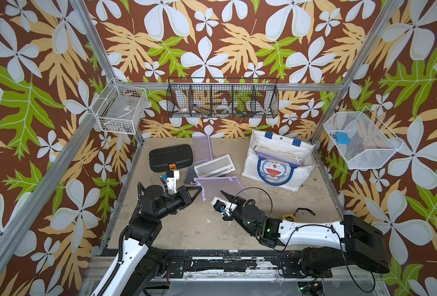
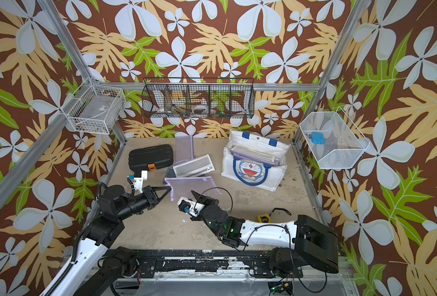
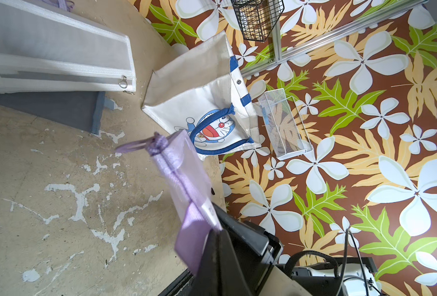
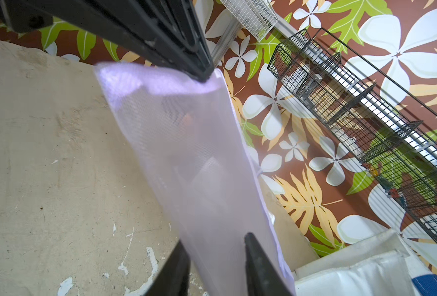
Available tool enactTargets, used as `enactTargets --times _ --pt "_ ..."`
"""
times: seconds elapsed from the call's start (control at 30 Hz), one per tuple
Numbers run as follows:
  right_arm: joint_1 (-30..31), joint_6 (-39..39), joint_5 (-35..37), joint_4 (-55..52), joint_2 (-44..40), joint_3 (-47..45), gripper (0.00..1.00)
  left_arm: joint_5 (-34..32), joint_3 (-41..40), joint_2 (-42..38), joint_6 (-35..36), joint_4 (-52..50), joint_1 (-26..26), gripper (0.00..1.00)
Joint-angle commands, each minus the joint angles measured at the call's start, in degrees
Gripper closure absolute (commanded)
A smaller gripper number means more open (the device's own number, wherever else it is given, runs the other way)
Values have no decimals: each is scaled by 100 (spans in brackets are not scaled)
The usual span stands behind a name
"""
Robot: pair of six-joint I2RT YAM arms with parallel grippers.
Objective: Put the pencil pouch into the canvas bag
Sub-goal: Pick up the pencil case from the center of the board.
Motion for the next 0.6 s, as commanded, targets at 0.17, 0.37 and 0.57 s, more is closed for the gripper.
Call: enactTargets --times 0.17,0.37,0.57 --pt "-7 -117 205 82 -34 30 95 66 -115 -1 -50 183 -4 100" --pt "-42 -187 466 -221 -197 -108 100 258 -142 74 -90 532 5 54" --pt "-666 182 240 -634 -1183 -486 100 203 -86 190 321 603 70 10"
